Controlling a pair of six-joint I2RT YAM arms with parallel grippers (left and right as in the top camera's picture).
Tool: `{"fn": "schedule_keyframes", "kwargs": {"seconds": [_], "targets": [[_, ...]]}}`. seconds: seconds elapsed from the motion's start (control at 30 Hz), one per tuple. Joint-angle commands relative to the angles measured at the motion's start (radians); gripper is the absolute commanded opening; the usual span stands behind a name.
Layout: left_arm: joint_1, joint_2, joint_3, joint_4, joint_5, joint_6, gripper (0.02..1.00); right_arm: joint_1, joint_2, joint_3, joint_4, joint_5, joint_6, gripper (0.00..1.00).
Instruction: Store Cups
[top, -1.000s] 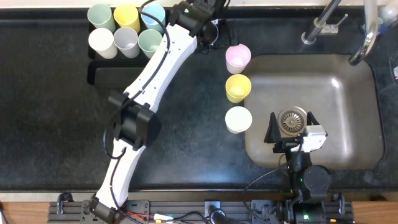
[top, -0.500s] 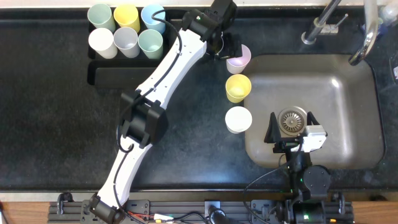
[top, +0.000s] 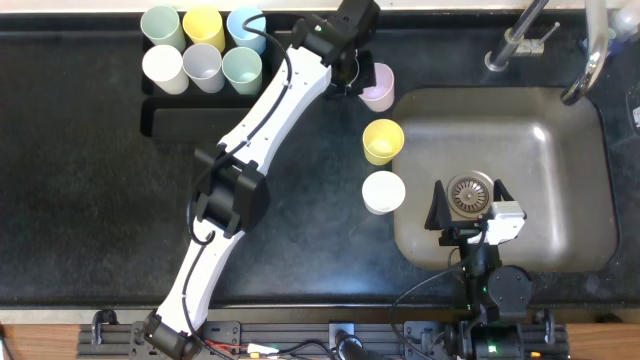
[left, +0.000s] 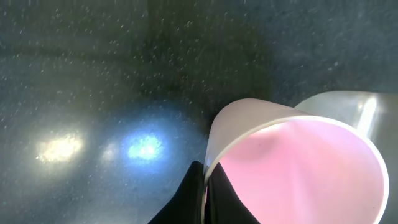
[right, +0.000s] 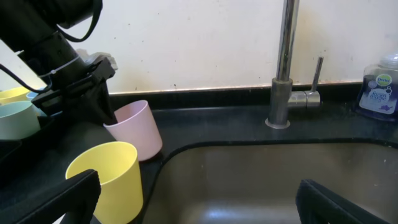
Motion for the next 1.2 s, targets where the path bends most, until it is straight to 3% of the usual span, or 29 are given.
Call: {"fn": "schedule_keyframes", "kwargs": {"seconds": [0.03, 0.3, 0.43, 0.73, 1.2], "targets": [[0.022, -0.042, 0.024, -0.005, -0.016, -0.027, 0.036, -0.002, -0.008, -0.004, 0.006, -0.007, 0.006, 0.998], [0.198, -0.373, 0.013, -0.232, -0.126, -0.047, 0.036, -0.002, -0.008, -0.004, 0.006, -0.007, 0.006, 0.998], [0.353, -0.576, -0.163, -0.293, -0.195, -0.058, 0.036, -0.002, -0.008, -0.004, 0.006, -0.007, 0.006, 0.996], [0.683, -0.826, -0.757, -0.114, -0.122, -0.116, 0.036, -0.002, -0.008, -0.004, 0.006, -0.007, 0.006, 0.998], [0.76, -0.69, -0.786, -0.048, -0.144, -0.113, 0.036, -0.002, -0.008, -0.004, 0.006, -0.007, 0.006, 0.998]]}}
